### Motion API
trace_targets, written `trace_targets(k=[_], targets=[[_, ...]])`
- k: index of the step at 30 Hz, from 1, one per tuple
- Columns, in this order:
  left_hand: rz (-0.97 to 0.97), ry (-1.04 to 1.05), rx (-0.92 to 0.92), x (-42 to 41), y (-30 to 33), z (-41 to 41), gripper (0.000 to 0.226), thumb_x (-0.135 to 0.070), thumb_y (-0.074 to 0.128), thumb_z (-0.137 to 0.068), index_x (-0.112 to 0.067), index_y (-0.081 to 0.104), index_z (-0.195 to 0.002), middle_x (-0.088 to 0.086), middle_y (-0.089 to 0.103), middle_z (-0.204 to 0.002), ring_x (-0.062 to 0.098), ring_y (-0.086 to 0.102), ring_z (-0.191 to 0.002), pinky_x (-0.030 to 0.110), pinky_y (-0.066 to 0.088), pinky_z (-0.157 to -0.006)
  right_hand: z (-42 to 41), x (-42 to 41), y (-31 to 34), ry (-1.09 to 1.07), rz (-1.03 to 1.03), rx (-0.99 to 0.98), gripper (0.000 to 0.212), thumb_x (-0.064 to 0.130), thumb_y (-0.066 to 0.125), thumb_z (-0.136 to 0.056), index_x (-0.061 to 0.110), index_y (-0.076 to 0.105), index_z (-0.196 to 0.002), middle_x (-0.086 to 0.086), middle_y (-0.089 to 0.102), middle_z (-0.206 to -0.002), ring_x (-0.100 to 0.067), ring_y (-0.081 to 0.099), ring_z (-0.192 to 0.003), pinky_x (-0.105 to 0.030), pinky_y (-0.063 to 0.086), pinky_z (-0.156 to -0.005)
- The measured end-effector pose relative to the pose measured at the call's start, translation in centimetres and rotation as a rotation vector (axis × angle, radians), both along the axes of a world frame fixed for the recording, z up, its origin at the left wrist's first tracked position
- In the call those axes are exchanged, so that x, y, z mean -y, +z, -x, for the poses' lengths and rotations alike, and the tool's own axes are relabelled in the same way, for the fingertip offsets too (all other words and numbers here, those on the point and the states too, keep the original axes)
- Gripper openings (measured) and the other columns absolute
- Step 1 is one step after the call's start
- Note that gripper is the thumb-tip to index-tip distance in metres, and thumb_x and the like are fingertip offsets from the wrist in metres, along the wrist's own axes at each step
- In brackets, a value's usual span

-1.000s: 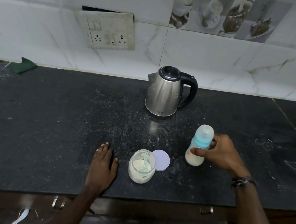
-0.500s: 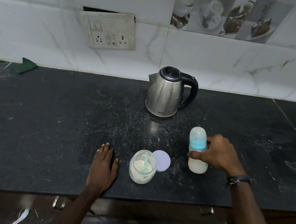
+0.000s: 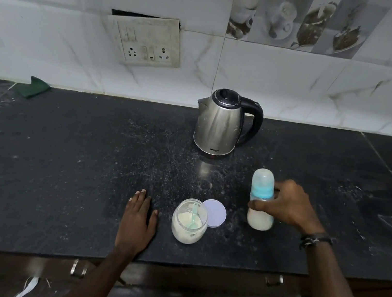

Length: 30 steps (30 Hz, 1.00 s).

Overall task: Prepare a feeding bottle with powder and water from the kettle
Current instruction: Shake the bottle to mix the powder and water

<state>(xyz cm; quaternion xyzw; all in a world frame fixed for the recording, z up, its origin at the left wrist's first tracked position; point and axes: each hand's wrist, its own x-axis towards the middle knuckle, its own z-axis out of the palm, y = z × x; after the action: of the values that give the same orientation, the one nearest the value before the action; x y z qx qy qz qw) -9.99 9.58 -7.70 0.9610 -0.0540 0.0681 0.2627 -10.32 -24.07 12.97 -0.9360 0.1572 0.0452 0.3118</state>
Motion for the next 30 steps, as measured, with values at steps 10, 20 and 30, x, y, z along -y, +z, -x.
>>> trace_targets(k=[10, 20, 30], targets=[[-0.012, -0.006, 0.006, 0.0, 0.1, -0.1, 0.059, -0.040, 0.035, -0.096, 0.002, 0.059, -0.129, 0.020, 0.045, -0.149, 0.033, 0.039, -0.141, 0.042, 0.024, -0.120, 0.0, 0.4, 0.1, -0.069, -0.154, 0.109, 0.028, 0.029, 0.088, -0.064, 0.018, 0.073, -0.085, 0.001, 0.074, -0.085, -0.014, 0.070, -0.078, -0.029, 0.055, -0.065], [-0.012, -0.007, -0.004, 0.0, 0.0, -0.1, 0.059, -0.041, 0.035, -0.096, 0.002, 0.059, -0.130, 0.020, 0.046, -0.149, 0.033, 0.039, -0.141, 0.042, 0.024, -0.120, -0.3, -0.1, 0.5, -0.052, -0.316, 0.139, 0.028, 0.030, 0.088, -0.064, 0.021, 0.073, -0.086, 0.002, 0.075, -0.087, -0.016, 0.072, -0.082, -0.045, 0.060, -0.076], [-0.009, -0.006, 0.005, 0.0, 0.1, -0.1, 0.058, -0.039, 0.037, -0.096, 0.002, 0.060, -0.129, 0.021, 0.047, -0.148, 0.034, 0.041, -0.140, 0.046, 0.029, -0.118, -0.4, 0.2, 1.0, -0.154, -0.496, 0.169, 0.020, 0.023, 0.083, -0.074, 0.010, 0.071, -0.084, -0.001, 0.072, -0.083, -0.011, 0.068, -0.074, -0.020, 0.051, -0.057]])
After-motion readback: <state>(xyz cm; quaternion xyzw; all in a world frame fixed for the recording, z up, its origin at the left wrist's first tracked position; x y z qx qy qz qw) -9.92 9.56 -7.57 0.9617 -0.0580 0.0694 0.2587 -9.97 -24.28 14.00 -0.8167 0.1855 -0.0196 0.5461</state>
